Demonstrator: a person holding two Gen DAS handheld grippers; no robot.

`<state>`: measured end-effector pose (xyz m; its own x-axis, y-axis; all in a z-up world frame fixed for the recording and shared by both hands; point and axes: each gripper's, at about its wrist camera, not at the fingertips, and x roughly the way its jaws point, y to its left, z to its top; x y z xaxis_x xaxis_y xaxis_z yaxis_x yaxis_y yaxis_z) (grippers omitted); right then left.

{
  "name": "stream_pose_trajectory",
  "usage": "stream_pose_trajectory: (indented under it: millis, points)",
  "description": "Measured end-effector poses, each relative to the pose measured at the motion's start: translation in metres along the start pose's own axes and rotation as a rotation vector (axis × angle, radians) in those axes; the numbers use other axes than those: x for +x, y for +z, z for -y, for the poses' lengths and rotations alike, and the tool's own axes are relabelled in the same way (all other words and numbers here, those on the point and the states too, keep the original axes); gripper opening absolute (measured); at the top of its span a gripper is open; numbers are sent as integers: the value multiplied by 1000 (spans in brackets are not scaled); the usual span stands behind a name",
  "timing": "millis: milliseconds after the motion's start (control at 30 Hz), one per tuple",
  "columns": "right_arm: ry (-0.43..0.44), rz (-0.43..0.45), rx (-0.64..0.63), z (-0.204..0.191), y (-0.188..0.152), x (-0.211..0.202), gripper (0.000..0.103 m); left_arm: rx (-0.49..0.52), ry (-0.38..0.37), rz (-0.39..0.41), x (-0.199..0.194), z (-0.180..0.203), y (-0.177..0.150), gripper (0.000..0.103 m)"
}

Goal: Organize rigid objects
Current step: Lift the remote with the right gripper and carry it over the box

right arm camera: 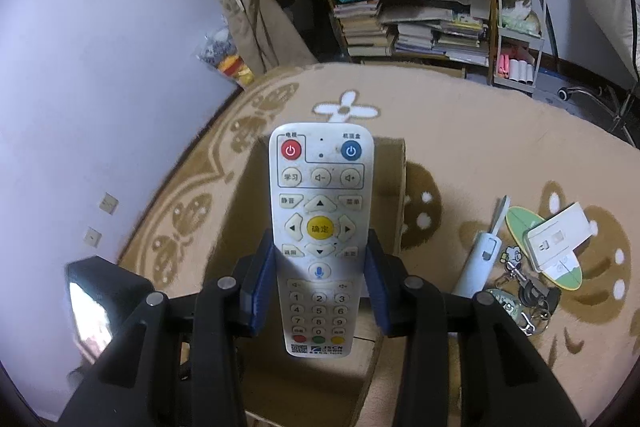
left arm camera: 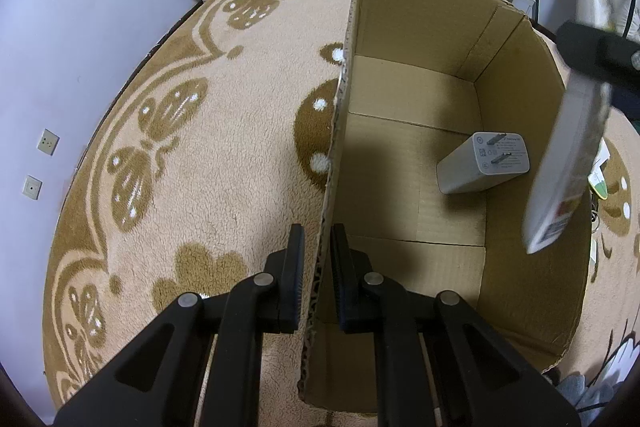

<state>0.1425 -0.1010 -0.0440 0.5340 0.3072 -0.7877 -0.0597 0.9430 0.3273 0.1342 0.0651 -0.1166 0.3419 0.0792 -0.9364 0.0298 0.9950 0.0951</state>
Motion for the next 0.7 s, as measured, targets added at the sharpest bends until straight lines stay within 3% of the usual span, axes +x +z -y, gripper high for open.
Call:
stream_pose_trajectory:
  millis: [700]
  points:
    - [40,-132,31,-2,-20,50,44,3,0,3,1,1,0,13]
